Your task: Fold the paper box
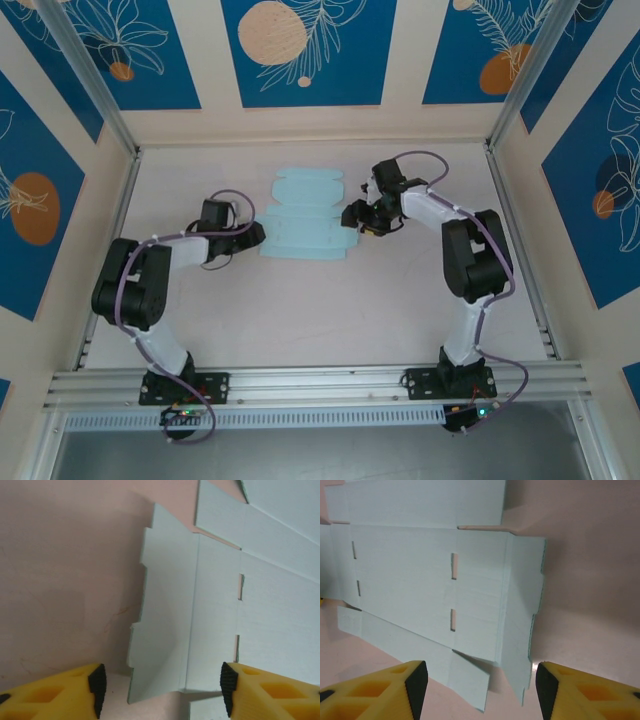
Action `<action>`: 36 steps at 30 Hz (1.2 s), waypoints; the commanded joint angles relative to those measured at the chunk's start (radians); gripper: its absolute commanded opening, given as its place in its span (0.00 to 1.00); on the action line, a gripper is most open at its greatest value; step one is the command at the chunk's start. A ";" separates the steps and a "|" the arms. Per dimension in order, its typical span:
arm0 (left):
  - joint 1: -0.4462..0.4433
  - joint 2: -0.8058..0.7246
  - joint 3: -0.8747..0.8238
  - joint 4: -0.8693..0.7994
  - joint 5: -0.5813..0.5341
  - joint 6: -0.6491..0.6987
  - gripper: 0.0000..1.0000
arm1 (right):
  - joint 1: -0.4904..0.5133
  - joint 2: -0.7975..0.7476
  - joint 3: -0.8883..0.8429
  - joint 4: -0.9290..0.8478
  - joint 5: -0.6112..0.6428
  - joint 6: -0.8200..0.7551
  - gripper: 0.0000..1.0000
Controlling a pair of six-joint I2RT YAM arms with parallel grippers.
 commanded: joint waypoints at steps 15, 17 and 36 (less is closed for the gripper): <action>-0.014 0.013 0.110 0.043 0.036 0.032 0.00 | 0.012 0.018 -0.052 0.060 -0.087 0.050 0.19; -0.015 -0.003 0.148 0.017 0.047 0.073 0.00 | 0.030 -0.015 -0.091 0.075 -0.079 0.062 0.19; -0.026 -0.157 0.777 -0.797 0.386 1.099 0.00 | 0.048 -0.432 -0.055 -0.048 -0.152 -0.226 0.81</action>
